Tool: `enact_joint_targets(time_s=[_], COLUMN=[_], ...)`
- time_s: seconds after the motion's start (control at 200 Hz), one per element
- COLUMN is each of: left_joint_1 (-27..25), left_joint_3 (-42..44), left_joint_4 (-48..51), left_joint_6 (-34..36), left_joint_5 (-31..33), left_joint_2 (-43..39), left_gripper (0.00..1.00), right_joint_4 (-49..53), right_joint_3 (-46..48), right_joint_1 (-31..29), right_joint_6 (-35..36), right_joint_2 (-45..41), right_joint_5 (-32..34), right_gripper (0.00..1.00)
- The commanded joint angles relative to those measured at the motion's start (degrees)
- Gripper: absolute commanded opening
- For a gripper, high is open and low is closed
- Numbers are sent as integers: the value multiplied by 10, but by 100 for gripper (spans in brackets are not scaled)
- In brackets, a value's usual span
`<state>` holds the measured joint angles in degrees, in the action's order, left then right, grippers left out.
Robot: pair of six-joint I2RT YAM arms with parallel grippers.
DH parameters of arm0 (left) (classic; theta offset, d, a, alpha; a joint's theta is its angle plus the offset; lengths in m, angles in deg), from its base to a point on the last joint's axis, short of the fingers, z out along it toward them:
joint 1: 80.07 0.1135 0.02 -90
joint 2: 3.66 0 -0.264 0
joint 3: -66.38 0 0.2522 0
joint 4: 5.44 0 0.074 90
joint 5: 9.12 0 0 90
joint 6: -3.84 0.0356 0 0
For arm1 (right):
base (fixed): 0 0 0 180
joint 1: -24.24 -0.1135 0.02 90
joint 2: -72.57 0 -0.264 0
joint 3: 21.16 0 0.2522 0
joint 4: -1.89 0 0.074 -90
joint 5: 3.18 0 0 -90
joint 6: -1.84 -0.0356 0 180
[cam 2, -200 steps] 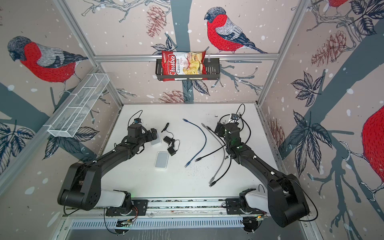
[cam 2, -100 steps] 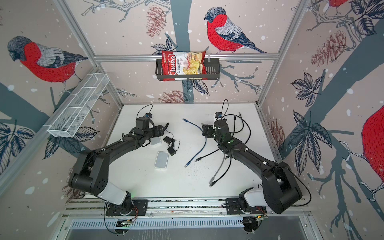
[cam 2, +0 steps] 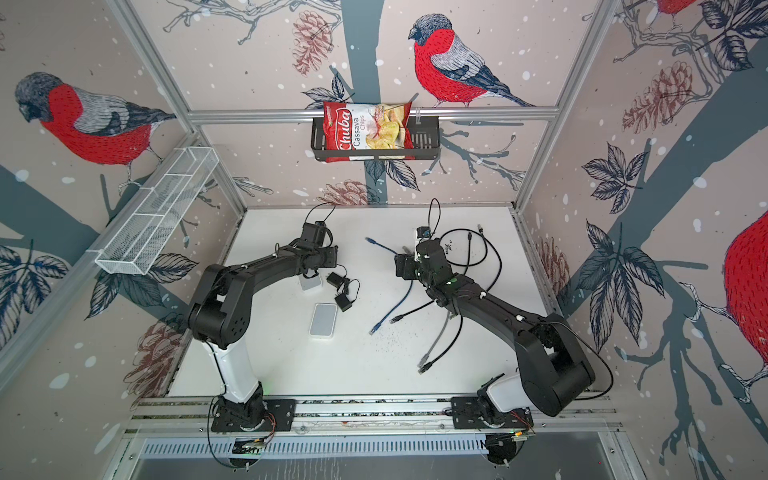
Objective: Insert the plug into the switch port
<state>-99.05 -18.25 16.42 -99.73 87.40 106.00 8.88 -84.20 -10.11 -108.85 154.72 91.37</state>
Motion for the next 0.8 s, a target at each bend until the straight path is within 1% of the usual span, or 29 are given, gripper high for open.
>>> enact_joint_targets(time_s=[0.0,0.155,0.27,0.35,0.44,0.5,0.54,0.7,0.795], left_joint_1=[-4,-7,-8,-8,-8,-8,-8,-8,-8], left_joint_3=[-16,-28,-33,-34,-37,-39,-41,-47,-47], left_joint_4=[25,33,33,29,27,28,31,36,36], left_joint_6=[8,10,9,5,0,-5,-8,-21,-33], left_joint_5=[25,28,33,35,32,30,26,-11,-49], left_joint_2=[16,33,43,47,47,45,41,21,5], left_gripper=[55,43,31,26,14,4,0,0,0], right_joint_4=[2,4,4,4,5,5,5,4,-4], right_joint_3=[-6,-14,-21,-22,-23,-22,-21,-17,-14], right_joint_1=[-3,-5,-10,-13,-17,-18,-19,-23,-24], right_joint_6=[10,10,12,13,14,14,15,18,19], right_joint_2=[5,21,31,35,36,36,36,36,38], right_joint_5=[1,-1,-2,-2,-2,-1,-1,-9,-23], right_gripper=[83,82,81,81,80,80,80,79,79])
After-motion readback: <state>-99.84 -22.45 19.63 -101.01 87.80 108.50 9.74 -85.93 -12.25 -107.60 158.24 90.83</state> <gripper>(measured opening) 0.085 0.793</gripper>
